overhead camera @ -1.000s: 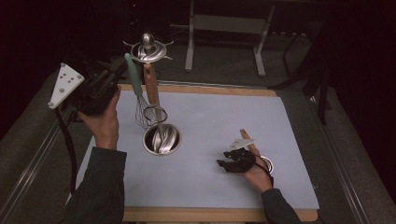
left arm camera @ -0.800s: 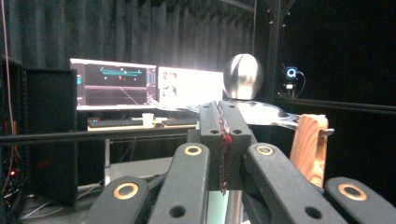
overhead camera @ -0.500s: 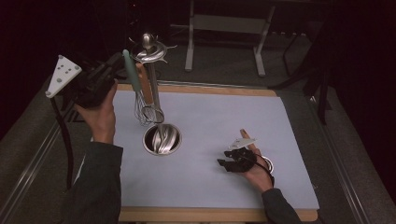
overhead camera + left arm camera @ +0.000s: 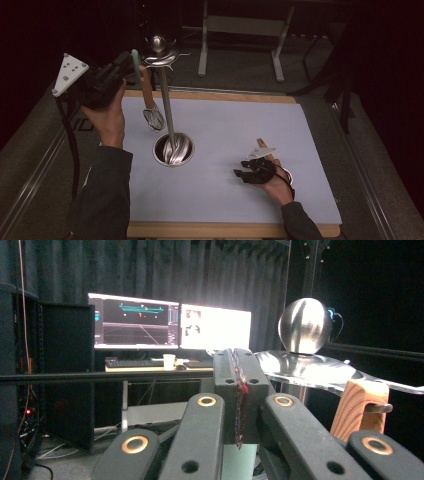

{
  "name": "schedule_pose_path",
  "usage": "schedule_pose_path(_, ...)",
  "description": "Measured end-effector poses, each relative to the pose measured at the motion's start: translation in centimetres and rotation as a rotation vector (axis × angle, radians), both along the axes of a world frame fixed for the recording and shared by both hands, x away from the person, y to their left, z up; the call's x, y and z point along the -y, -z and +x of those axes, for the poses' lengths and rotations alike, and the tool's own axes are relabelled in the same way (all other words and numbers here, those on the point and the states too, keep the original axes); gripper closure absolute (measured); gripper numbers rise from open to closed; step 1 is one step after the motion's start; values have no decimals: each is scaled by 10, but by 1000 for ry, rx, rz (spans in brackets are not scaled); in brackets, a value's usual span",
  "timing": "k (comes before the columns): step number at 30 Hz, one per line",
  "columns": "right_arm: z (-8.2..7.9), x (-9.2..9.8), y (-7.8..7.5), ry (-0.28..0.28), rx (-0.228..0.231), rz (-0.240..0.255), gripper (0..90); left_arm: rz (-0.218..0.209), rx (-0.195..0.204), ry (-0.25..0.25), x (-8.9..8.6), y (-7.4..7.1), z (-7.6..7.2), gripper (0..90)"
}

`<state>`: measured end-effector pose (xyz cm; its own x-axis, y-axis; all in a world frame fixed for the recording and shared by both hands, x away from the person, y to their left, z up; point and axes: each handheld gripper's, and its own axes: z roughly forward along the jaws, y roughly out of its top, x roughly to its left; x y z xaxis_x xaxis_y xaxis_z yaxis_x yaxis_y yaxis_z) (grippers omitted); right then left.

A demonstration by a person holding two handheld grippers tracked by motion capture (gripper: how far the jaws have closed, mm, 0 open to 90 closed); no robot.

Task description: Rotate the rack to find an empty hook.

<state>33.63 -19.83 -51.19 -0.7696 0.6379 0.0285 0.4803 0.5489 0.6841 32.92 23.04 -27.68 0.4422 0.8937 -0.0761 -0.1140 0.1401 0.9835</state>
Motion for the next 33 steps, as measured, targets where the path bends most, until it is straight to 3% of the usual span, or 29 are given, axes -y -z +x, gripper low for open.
schedule_pose_path(27, 1, 4, -1, 9, 2, 5, 527, -27, -42, -9, -1, -4, 16, 900)
schedule_pose_path(33, 2, 7, -2, 17, 4, 10, 527, -12, -47, 1, -3, -4, 14, 900)
